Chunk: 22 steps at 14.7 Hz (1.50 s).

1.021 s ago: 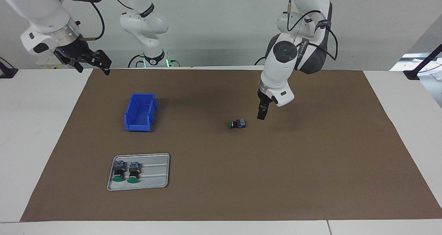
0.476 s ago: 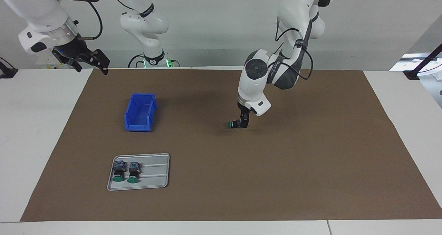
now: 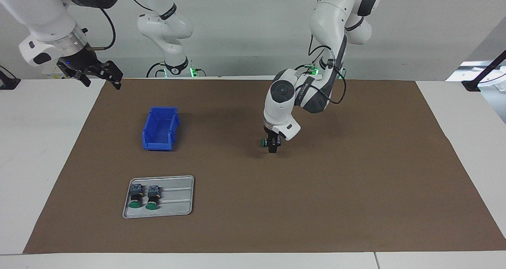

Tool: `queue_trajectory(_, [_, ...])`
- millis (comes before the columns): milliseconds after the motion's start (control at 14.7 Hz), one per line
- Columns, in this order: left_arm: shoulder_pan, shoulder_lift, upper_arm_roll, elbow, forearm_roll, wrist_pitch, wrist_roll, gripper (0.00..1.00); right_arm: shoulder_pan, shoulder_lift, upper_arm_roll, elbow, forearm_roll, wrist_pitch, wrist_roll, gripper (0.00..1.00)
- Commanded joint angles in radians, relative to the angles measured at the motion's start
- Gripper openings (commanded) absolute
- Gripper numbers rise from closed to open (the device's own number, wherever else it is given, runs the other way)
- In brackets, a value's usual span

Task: Place and press button with both arms
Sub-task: 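Move the left gripper over the green button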

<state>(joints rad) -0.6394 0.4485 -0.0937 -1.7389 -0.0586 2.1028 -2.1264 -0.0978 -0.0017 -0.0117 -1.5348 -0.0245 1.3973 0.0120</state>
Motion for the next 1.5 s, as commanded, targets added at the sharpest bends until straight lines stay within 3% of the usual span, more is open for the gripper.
queue_trajectory(0, [-0.020,0.012,0.015,0.010,0.008,0.031,-0.040,0.98,-0.005,-0.029,0.004,-0.033,0.001,0.022,-0.027,1.00])
queue_trajectory(204, [-0.020,0.015,0.015,0.004,0.008,0.049,-0.043,0.92,0.003,-0.031,0.004,-0.036,0.001,0.014,-0.029,1.00])
queue_trajectory(680, [-0.017,0.012,0.014,-0.030,0.013,0.066,-0.040,0.91,0.001,-0.031,0.004,-0.036,0.001,0.014,-0.027,1.00])
queue_trajectory(885, [-0.016,0.013,0.012,-0.030,0.011,0.069,-0.040,0.75,0.001,-0.031,0.004,-0.036,0.001,0.014,-0.027,1.00])
queue_trajectory(953, [-0.016,0.013,0.012,-0.027,0.003,0.074,-0.041,0.64,0.001,-0.031,0.004,-0.036,0.001,0.014,-0.027,1.00])
queue_trajectory(1021, [-0.016,0.013,0.012,-0.027,0.003,0.074,-0.043,0.63,0.001,-0.031,0.004,-0.036,0.001,0.014,-0.027,1.00])
queue_trajectory(1157, [-0.014,0.013,0.012,-0.027,0.003,0.080,-0.041,0.51,0.001,-0.031,0.004,-0.036,0.001,0.014,-0.027,1.00])
queue_trajectory(1293, [-0.014,0.013,0.012,-0.025,0.002,0.080,-0.041,0.28,0.001,-0.031,0.004,-0.036,0.001,0.014,-0.027,1.00])
queue_trajectory(1429, [-0.016,0.013,0.012,-0.021,0.002,0.077,-0.040,0.21,0.001,-0.031,0.004,-0.036,0.001,0.014,-0.027,1.00])
